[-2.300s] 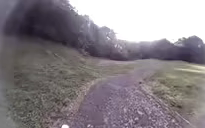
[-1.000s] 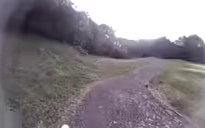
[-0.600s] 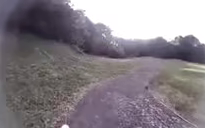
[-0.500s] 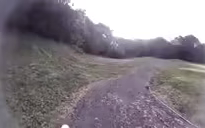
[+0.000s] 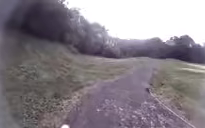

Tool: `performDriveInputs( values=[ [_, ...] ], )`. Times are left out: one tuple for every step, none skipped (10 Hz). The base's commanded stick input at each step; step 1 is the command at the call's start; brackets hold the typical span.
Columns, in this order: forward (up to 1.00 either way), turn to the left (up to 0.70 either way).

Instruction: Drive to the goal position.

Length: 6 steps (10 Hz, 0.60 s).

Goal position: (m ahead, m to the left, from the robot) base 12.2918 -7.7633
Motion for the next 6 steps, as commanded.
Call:
performDriveInputs(
  values=[
    [0.50,0.00],
    [0.50,-0.50],
    [0.50,-0.50],
    [0.50,-0.50],
    [0.50,-0.50],
    [0.50,-0.50]
  ],
)
